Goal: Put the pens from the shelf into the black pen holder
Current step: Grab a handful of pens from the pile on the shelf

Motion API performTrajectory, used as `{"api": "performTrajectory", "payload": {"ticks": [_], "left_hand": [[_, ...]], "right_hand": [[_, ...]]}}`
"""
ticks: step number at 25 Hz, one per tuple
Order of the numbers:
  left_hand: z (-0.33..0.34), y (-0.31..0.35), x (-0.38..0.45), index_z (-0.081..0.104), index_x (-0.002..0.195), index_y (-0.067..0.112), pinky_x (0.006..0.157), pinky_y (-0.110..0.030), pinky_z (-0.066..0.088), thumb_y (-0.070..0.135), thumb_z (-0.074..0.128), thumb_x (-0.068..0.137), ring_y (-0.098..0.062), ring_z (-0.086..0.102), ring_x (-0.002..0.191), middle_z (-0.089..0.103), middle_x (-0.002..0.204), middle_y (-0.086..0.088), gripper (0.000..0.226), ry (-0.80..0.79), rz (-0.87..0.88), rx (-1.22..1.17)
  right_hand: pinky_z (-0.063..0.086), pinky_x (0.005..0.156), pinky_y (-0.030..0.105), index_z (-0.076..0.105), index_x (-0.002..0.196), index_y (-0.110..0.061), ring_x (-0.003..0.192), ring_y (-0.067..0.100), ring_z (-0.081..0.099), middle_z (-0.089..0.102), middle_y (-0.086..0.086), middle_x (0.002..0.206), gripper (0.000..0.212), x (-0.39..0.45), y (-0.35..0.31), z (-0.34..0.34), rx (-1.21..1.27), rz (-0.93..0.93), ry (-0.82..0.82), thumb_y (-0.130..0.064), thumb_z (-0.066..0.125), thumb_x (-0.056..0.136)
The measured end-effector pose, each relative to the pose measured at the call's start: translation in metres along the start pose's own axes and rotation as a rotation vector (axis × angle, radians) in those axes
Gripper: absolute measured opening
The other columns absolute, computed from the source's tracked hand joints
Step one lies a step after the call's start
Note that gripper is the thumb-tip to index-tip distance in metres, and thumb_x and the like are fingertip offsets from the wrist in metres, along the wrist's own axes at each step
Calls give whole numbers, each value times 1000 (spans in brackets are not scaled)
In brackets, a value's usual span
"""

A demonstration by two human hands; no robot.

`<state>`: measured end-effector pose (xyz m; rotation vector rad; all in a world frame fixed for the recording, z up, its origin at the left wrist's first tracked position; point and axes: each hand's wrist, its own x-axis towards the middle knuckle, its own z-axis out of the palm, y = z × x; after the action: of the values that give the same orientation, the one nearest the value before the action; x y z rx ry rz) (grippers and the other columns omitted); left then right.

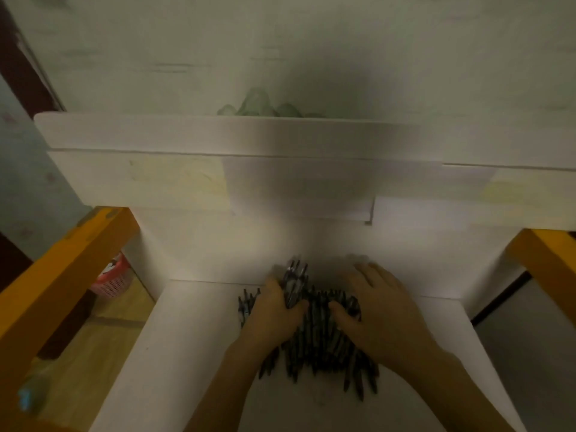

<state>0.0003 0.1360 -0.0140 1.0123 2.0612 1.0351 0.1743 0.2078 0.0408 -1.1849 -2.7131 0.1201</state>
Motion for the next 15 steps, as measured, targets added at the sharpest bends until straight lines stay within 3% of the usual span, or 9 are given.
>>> {"api": "performTrajectory", "payload": {"ticks": [3,6,11,15], "left_hand": [[-7,22,-8,47,107,19,63,-15,46,30,63,90,-7,58,84,61,98,1,26,-50,47,19],[-9,60,-26,53,100,19,69,-22,51,30,60,92,-16,62,88,66,101,-7,15,-84,138,-23],[-1,140,-70,48,103,21,54,-36,56,21,54,95,-23,62,52,62,74,-14,10,-145,233,-204],[39,212,-111,45,113,17,42,-24,49,18,54,97,-18,59,40,63,70,-12,19,-160,396,-243]], "right_hand": [[33,112,39,43,140,-26,135,23,38,47,0,143,64,-11,3,-24,28,17,63,-60,38,86],[26,114,37,40,142,-27,139,22,31,41,1,148,61,-30,12,-54,13,26,130,-56,44,88],[19,115,34,34,144,-33,143,18,24,33,-4,153,61,-69,44,-112,-48,53,280,-61,41,91],[12,116,31,30,145,-37,145,16,19,29,-8,155,61,-121,93,-160,-74,105,406,-64,36,91]]}}
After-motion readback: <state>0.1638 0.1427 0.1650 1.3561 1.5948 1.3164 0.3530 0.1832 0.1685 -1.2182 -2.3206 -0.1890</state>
